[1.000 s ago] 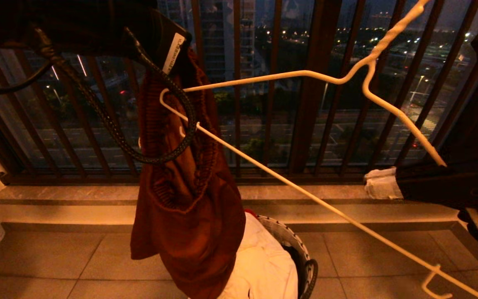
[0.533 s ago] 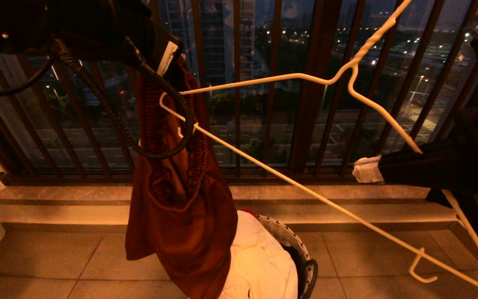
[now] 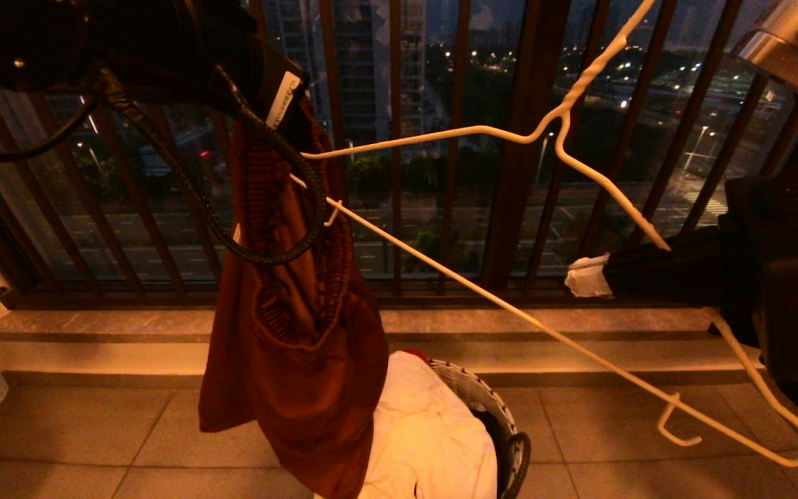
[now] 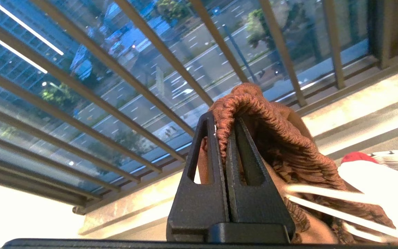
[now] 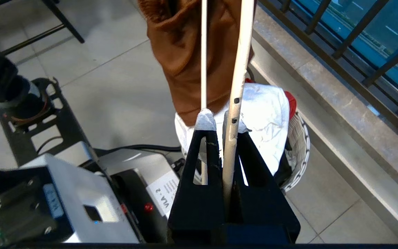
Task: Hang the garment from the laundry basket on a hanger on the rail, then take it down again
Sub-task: Hang the clothes on the clothes rack
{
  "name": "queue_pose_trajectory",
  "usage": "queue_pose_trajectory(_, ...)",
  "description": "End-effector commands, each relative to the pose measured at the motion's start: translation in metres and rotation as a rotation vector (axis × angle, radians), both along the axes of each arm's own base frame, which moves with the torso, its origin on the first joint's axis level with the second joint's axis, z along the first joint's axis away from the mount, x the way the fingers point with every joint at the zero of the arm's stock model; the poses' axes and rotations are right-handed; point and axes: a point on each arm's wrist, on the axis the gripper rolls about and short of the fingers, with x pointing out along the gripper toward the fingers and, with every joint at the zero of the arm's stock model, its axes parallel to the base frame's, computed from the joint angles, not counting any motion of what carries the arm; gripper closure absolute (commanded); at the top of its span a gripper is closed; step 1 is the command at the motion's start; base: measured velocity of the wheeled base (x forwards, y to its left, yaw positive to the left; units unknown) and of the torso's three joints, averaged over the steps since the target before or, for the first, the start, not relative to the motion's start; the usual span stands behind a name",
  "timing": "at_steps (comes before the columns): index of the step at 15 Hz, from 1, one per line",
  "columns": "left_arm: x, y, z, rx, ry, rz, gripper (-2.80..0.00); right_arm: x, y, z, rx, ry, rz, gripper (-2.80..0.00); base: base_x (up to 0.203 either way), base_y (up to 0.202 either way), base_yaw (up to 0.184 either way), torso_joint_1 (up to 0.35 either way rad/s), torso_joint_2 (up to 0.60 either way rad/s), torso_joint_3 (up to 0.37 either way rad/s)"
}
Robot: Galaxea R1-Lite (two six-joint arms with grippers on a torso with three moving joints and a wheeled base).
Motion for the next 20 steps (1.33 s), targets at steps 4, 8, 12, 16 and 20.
queue_pose_trajectory(4, -0.002, -0.001, 0.001, -0.010, 0.000, -0.025, 0.00, 0.016, 0.014, 0.000, -0.038, -0.020, -0.028, 0.00, 0.000, 0.000, 0.000, 0.000, 0.00, 0.000)
queue_pose_trajectory(8, -0.012, -0.020, -0.003, -0.079, 0.020, -0.101, 0.00, 0.021, 0.018, -0.003, -0.051, -0.010, -0.028, 0.00, 0.000, 0.000, 0.000, 0.000, 0.00, 0.000)
queue_pose_trajectory(12, -0.018, -0.035, -0.008, -0.192, 0.059, -0.155, 0.00, 0.029, 0.015, -0.006, -0.029, -0.020, -0.066, 0.00, 0.000, 0.000, 0.000, 0.000, 0.00, 0.000)
queue_pose_trajectory(16, -0.022, -0.041, -0.007, -0.243, 0.067, -0.178, 0.00, 0.042, 0.023, -0.022, -0.022, -0.018, -0.066, 0.00, 0.000, 0.000, 0.000, 0.000, 0.00, 0.000)
queue_pose_trajectory(20, -0.034, -0.046, -0.004, -0.313, 0.079, -0.216, 0.00, 0.055, 0.034, -0.026, 0.042, -0.019, -0.084, 0.00, 0.000, 0.000, 0.000, 0.000, 0.00, 0.000)
